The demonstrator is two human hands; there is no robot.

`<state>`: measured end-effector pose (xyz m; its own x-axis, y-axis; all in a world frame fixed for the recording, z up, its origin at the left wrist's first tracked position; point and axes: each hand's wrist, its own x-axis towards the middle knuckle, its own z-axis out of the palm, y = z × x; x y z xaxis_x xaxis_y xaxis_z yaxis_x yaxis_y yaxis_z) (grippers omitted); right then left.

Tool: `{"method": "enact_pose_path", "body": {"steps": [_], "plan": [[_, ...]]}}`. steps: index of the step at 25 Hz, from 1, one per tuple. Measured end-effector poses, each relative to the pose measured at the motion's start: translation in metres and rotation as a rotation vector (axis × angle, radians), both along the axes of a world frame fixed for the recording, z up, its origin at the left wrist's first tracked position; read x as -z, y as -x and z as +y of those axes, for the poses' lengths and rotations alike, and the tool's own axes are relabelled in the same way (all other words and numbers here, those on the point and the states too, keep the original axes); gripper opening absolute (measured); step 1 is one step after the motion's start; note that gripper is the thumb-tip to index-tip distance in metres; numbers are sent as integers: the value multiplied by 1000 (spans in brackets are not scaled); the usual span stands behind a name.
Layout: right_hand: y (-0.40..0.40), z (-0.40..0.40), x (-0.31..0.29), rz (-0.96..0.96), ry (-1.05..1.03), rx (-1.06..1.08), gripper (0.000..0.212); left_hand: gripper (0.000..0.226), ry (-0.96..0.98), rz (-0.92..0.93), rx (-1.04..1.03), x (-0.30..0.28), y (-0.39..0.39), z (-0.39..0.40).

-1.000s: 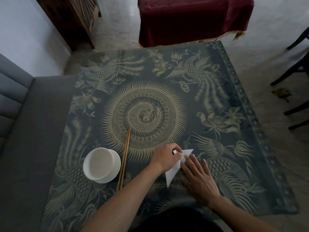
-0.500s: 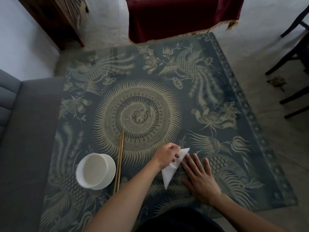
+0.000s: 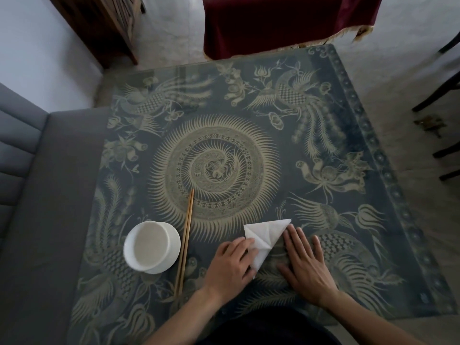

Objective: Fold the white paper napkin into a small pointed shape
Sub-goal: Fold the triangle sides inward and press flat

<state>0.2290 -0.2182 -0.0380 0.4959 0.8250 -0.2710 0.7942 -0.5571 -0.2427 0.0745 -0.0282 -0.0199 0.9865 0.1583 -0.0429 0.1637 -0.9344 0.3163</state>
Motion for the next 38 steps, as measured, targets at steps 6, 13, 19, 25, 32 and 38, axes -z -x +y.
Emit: {"method": "enact_pose_path", "body": {"steps": [6, 13, 19, 25, 32, 38], "plan": [[-2, 19, -15, -11, -158, 15, 71, 60, -27, 189, -14, 0, 13, -2], [6, 49, -15, -117, 80, -385, 74, 73, -62, 353, 65, 2, 15, 1], [-8, 42, -14, -77, 128, -318, 67, 73, -69, 370, 100, 2, 19, 5], [-37, 21, -15, -101, 129, -87, 78, 71, -86, 354, 105, 5, 24, 8], [-9, 44, -18, -85, 87, -295, 74, 73, -63, 364, -70, 1, -7, 13], [-15, 47, -12, -58, 144, -311, 75, 70, -99, 411, -42, -2, -23, 15]]}}
